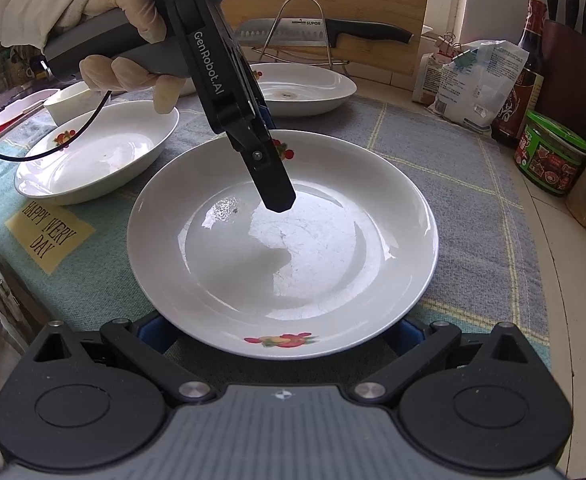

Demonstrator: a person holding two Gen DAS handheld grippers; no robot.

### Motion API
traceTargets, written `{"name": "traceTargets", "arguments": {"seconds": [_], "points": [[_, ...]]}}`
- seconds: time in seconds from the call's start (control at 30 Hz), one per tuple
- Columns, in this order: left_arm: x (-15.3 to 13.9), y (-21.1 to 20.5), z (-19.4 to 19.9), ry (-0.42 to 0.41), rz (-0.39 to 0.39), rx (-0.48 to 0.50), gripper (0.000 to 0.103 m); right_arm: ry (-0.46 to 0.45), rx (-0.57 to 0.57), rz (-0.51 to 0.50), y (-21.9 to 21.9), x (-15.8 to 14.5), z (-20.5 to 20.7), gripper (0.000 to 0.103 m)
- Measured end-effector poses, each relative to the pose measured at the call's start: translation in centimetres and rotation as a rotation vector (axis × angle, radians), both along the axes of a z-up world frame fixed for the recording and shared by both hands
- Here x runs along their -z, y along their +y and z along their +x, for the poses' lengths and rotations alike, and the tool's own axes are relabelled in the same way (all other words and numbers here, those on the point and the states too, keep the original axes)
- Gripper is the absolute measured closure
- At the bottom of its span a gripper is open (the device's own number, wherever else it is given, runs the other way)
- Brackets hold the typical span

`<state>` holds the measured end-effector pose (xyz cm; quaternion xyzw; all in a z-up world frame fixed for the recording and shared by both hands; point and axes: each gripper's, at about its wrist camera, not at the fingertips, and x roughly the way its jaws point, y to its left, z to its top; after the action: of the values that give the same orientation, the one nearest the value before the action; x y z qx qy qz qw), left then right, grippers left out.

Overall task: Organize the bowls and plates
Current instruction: 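Lift the white plate off the towel with the left tool, then carry the held white plate with the left tool across the counter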

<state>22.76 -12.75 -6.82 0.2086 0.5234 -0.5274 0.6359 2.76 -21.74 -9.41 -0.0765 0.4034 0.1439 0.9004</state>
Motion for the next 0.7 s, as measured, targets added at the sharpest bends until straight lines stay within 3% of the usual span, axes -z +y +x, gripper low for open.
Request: {"name": "traceTargets", "arguments": {"seconds": [0.7], "points": [[-1.2,-0.5,0.5,-0.037,-0.032,-0.054,0.026,0.009,-0.011,-0.009,-0.7,-1.6,1.1,0.000]]}}
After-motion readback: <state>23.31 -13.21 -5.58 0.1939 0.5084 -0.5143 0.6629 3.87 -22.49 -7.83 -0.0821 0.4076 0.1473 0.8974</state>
